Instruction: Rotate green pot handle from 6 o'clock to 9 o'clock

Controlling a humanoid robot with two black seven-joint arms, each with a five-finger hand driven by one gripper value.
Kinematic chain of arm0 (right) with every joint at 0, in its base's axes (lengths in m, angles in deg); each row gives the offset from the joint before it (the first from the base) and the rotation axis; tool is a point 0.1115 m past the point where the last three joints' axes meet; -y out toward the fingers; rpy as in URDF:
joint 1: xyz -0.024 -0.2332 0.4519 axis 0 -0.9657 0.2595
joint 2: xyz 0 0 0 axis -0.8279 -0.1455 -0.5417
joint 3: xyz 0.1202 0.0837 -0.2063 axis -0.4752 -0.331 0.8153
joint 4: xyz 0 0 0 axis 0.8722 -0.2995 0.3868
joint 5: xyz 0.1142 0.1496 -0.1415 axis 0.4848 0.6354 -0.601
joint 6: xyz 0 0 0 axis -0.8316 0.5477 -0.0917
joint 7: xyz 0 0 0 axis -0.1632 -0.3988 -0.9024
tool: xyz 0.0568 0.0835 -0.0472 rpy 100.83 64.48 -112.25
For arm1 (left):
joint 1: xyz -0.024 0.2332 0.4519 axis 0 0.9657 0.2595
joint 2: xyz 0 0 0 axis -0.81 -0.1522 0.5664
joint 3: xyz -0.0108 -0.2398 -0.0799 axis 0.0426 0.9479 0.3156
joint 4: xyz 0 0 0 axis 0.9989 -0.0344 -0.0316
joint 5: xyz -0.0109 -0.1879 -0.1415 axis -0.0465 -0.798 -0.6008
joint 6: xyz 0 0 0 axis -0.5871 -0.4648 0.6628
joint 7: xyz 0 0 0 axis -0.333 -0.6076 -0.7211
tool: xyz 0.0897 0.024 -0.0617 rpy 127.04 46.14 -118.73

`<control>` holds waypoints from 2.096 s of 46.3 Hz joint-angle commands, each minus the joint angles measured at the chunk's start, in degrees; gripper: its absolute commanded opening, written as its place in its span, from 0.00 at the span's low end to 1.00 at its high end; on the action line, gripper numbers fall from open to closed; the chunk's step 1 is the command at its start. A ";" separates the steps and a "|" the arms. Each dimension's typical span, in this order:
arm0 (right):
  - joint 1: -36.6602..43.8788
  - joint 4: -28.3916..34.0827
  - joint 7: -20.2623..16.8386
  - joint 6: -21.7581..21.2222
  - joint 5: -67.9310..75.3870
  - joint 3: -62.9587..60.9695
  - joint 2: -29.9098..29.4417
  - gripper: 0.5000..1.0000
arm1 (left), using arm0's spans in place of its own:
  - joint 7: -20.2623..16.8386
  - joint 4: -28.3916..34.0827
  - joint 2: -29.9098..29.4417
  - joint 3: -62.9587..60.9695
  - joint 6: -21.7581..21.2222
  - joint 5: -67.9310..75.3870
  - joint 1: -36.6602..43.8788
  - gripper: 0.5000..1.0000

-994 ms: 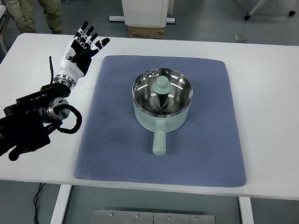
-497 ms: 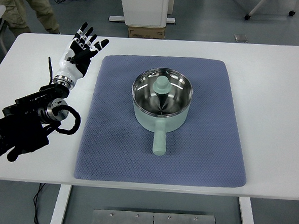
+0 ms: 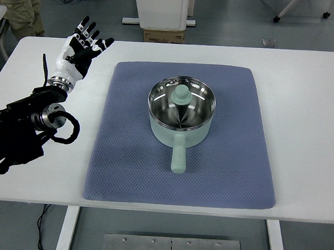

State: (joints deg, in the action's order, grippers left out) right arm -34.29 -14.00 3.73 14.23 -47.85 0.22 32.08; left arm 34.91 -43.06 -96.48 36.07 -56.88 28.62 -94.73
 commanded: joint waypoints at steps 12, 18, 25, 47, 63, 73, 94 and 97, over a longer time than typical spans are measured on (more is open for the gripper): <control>0.00 0.01 0.01 0.09 0.00 0.00 0.00 1.00 | 0.00 0.00 -2.79 0.16 0.10 1.91 -0.42 1.00; 0.00 0.01 0.01 0.00 0.00 0.00 0.00 1.00 | 0.00 -0.09 -3.41 0.16 0.01 4.19 -0.33 1.00; 0.00 0.01 0.01 0.00 0.00 0.00 0.00 1.00 | 0.00 -0.79 -7.01 0.16 0.27 7.88 -0.94 1.00; 0.00 0.01 0.01 0.00 0.00 0.00 0.00 1.00 | 0.00 -14.58 -17.65 -0.19 -0.17 18.34 -7.45 1.00; 0.00 0.01 0.01 0.09 0.00 0.00 0.00 1.00 | 0.00 -20.91 -20.99 -0.28 0.62 23.35 -9.82 1.00; 0.00 0.01 0.01 0.00 0.00 0.00 0.00 1.00 | 0.00 -24.61 -23.19 -0.46 3.52 26.34 -11.67 1.00; 0.00 0.01 0.01 0.00 0.00 0.00 0.00 1.00 | 0.00 -29.79 -26.61 -3.44 6.78 30.83 -16.50 1.00; 0.00 -0.08 0.01 0.00 0.00 0.00 0.00 1.00 | 0.00 -30.50 -26.61 -3.53 6.60 30.83 -16.77 1.00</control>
State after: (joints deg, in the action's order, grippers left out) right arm -34.28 -14.00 3.75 14.26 -47.85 0.22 32.09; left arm 34.91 -72.96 -123.10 32.66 -50.12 59.46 -111.19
